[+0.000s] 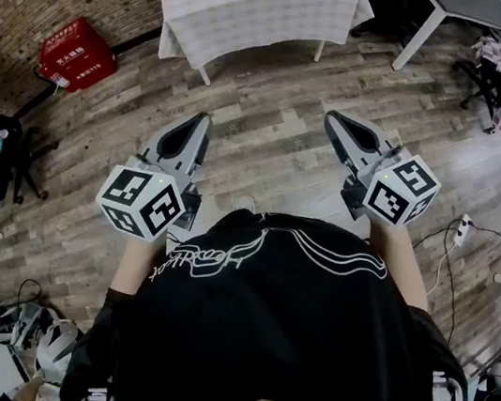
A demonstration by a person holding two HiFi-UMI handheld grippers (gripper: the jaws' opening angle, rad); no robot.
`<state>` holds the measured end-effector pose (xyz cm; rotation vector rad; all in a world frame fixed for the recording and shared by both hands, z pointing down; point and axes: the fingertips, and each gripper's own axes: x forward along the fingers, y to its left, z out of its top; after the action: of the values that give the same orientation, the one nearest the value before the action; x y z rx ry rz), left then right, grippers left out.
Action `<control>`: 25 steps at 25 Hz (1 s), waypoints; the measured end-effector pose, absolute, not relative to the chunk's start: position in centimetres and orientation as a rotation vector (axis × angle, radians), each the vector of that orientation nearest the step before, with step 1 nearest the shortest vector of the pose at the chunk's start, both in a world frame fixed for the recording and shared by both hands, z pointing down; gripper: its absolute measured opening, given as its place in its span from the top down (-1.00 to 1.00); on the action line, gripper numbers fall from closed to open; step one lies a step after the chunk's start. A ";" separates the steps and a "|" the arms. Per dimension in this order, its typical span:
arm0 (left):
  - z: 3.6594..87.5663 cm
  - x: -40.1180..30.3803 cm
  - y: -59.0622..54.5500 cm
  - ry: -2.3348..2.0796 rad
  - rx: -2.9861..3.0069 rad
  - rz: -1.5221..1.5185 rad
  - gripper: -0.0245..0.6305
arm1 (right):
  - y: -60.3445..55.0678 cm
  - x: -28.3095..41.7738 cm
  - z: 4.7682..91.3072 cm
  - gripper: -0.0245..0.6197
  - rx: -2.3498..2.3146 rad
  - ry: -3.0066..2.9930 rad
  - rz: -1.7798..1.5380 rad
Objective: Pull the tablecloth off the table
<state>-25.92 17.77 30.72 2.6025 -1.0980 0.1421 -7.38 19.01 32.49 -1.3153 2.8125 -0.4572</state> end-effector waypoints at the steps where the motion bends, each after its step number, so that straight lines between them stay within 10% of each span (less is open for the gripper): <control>1: 30.7 -25.8 17.9 -1.095 2.604 0.141 0.91 | 19.1 -7.3 32.6 0.93 -1.316 2.812 -0.456; 25: 33.0 -22.6 12.1 -0.996 2.620 0.158 0.91 | 14.1 -3.1 35.1 0.93 -1.481 2.776 -0.400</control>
<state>-22.62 12.10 32.98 2.6202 -0.9963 0.1578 -3.09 14.12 35.14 -1.4806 2.7765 -0.3996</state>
